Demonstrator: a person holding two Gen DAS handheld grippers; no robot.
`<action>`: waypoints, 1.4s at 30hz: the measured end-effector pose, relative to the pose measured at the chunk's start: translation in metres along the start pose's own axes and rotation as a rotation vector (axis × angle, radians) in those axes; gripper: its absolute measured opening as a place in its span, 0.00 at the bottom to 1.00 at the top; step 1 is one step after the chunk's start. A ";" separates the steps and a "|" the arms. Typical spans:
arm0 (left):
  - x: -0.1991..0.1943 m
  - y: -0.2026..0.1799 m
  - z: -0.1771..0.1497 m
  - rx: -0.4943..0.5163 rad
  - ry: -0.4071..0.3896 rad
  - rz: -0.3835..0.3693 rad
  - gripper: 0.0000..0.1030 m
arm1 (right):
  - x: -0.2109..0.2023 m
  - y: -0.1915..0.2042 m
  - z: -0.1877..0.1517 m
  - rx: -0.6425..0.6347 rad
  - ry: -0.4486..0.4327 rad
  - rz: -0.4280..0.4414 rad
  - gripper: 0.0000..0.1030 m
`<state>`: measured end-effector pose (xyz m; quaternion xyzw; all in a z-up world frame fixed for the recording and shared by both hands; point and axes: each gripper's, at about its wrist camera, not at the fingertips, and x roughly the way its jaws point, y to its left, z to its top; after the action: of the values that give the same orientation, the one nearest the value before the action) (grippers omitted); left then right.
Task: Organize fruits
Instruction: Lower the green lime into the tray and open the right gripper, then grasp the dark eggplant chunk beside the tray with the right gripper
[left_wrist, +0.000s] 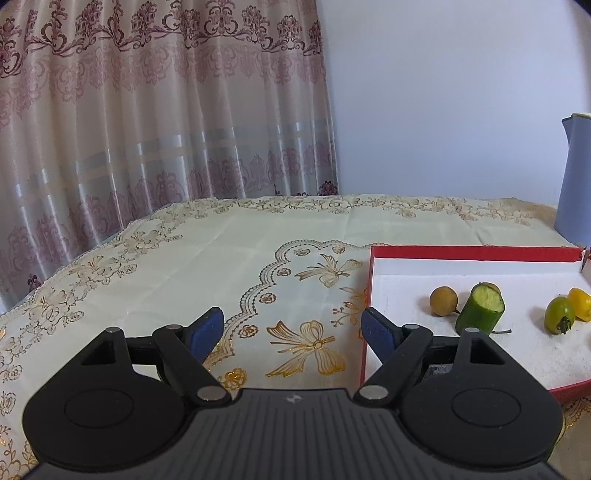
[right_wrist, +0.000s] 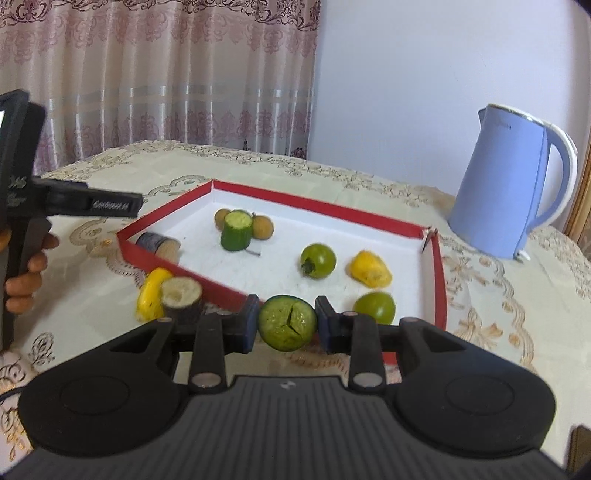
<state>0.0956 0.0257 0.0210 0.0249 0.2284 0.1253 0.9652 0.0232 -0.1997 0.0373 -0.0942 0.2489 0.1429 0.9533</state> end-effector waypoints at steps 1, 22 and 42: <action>0.000 0.000 0.000 0.000 0.002 0.000 0.79 | 0.002 -0.001 0.003 0.000 -0.002 0.001 0.29; 0.000 -0.004 -0.002 0.026 0.004 -0.013 0.79 | 0.108 -0.014 0.067 0.072 0.068 -0.013 0.29; 0.006 0.005 -0.002 -0.037 0.047 -0.041 0.79 | -0.003 0.029 0.002 0.005 -0.047 0.014 0.46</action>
<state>0.0989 0.0322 0.0171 -0.0006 0.2493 0.1102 0.9621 0.0128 -0.1723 0.0375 -0.0868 0.2273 0.1510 0.9581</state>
